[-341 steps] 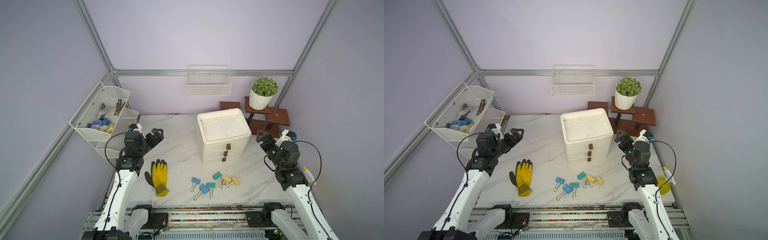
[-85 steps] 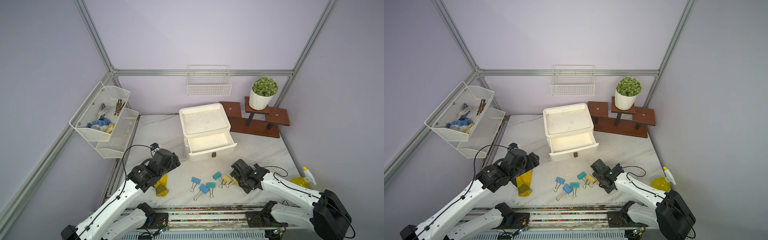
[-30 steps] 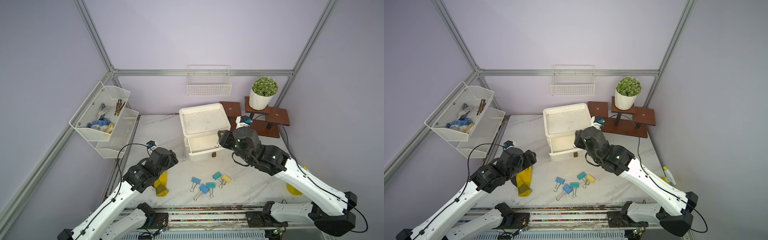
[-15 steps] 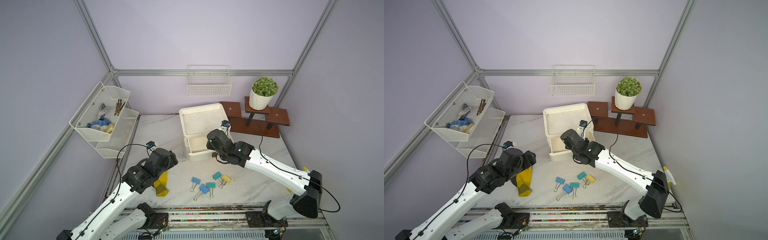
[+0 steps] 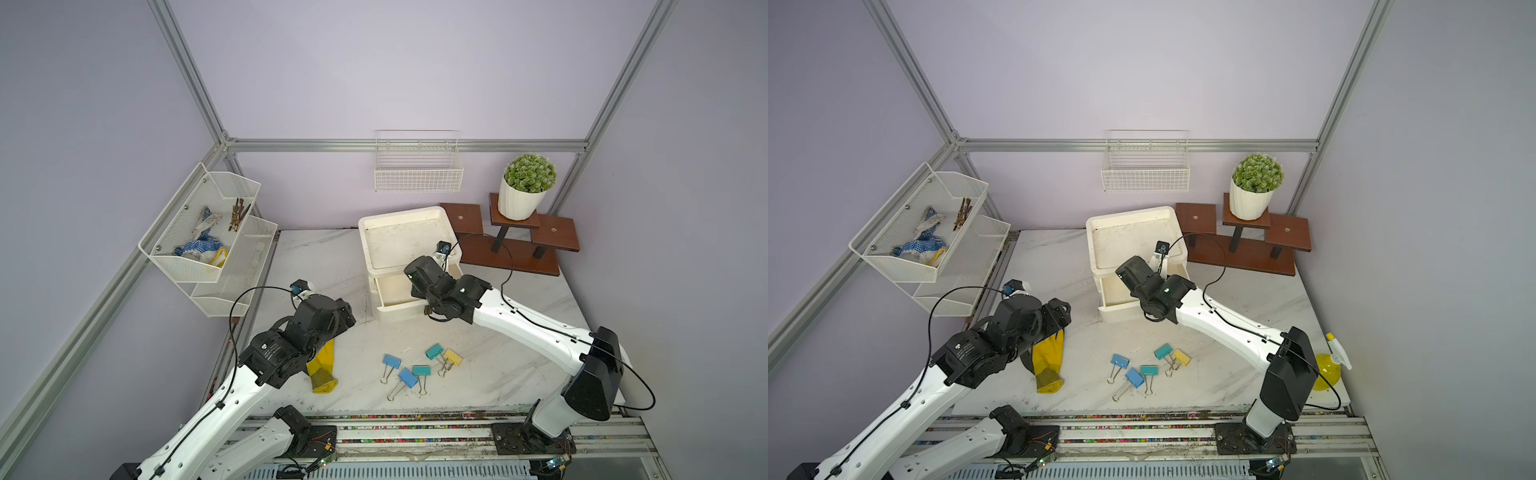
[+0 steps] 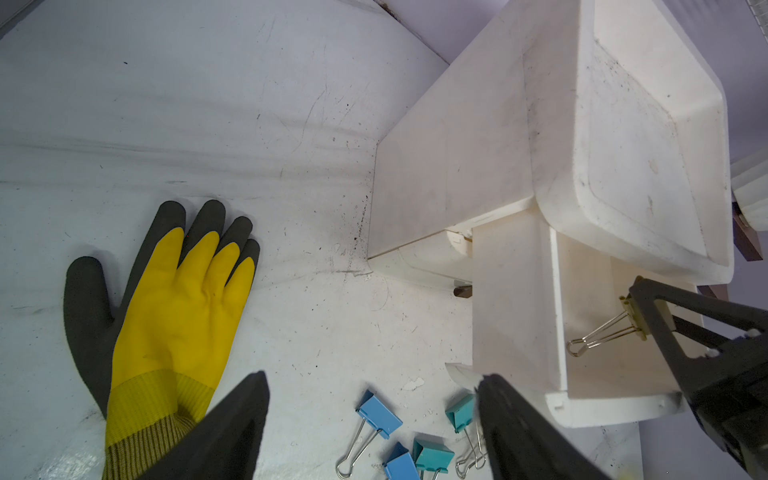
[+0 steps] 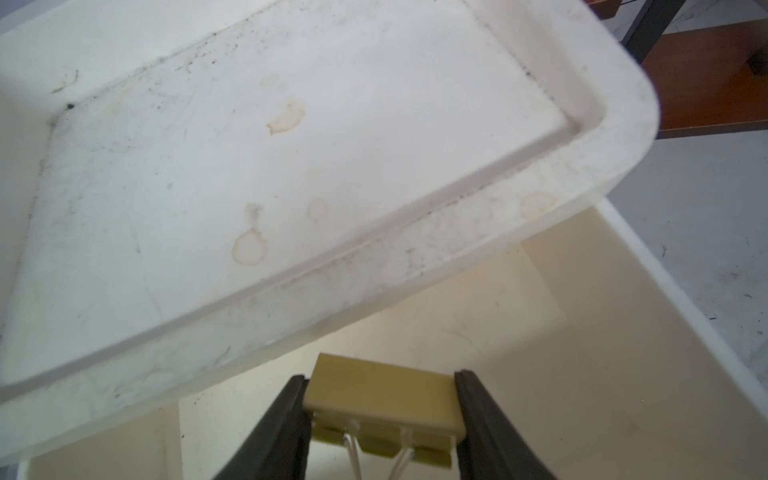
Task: Put the binder clips in the drawer according to color
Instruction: Place the binder clip in the drawer, then pick up the binder clip at the center of the board.
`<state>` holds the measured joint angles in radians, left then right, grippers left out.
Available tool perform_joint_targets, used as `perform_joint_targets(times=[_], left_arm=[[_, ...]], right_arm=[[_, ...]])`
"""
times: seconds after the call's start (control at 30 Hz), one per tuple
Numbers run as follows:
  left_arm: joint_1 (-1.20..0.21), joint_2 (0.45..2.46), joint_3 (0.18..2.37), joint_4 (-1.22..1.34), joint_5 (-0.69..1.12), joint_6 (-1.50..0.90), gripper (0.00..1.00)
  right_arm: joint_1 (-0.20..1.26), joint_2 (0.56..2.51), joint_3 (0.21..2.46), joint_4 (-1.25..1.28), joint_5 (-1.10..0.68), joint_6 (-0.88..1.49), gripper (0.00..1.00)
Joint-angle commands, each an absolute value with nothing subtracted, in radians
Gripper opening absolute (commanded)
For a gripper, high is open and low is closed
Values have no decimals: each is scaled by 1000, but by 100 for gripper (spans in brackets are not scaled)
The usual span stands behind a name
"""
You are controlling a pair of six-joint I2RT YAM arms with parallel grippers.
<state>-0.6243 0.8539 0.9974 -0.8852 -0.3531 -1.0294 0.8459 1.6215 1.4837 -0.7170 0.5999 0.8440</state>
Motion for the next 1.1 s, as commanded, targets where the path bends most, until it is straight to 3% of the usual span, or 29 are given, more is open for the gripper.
perform_joint_targets(times=[0.0,0.07,0.3,0.5,0.77,0.93,1.07], left_arm=[[-629,839,1023,-878,-377,-1022,83],[-630,837,1027,-879,-379,-1022,83],[-628,842,1031,-877,-375,-1020,83],[-629,841,1038,-879,-385,-1014,83],[-629,830,1046,-896,-415,-989,83],[-629,831,1050,-897,-413,-995,83],[-630,822,1050,-900,-405,-1002,83]], right_arm=[[836,1632,1495,-829,562,840,45],[834,1631,1512,-836,564,822,57],[835,1598,1539,-875,549,806,73],[838,1454,1566,-943,558,806,72],[844,1105,1176,-1033,500,974,70],[870,1078,849,-820,297,1193,75],[880,1135,665,-605,236,1280,77]])
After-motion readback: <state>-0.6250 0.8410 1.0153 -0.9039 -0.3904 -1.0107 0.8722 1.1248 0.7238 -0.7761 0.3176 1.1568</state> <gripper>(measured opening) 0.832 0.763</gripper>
